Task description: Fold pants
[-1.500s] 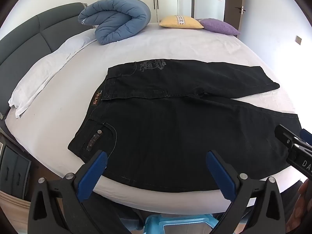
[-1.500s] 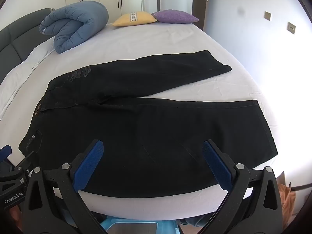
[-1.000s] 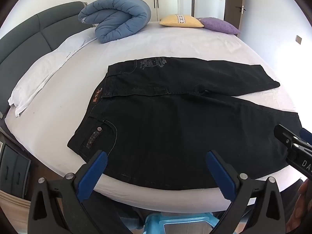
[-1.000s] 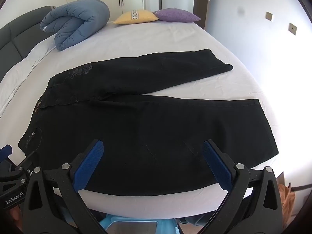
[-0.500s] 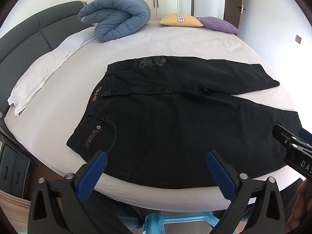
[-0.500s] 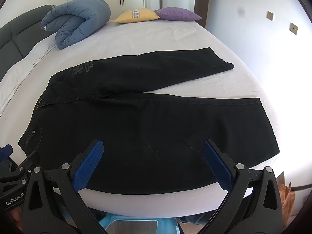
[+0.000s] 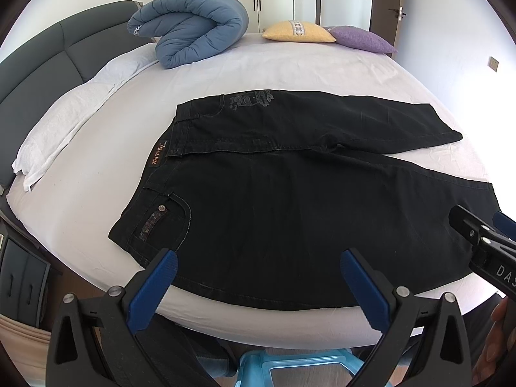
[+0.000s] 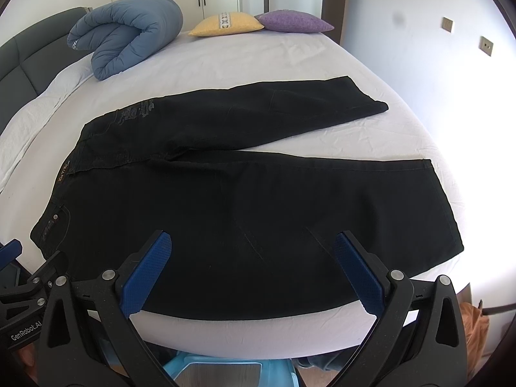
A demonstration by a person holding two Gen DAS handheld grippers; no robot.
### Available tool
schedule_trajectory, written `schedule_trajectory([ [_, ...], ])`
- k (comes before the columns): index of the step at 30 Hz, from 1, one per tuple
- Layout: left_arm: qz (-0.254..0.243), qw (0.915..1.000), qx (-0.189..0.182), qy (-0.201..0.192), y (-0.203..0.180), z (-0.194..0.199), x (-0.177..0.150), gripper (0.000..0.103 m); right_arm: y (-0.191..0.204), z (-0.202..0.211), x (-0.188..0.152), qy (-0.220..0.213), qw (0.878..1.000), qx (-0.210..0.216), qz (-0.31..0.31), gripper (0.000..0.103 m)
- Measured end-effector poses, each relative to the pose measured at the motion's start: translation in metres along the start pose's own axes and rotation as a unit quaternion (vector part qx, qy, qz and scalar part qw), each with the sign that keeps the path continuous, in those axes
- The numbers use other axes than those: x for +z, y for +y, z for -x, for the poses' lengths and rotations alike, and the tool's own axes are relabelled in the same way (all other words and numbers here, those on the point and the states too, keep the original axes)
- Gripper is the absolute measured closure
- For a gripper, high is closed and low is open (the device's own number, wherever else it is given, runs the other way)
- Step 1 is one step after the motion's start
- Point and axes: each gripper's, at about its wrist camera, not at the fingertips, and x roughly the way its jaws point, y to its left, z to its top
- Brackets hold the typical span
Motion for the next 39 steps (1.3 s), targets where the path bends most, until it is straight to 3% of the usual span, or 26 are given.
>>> schedule_trajectory([
  [39,-0.001,1.0,-0.002,0.006,0.0,-0.002,-0.004,0.0,0.009,-0.003,-0.006,0.008,1.0,0.006,0.005,0.0],
])
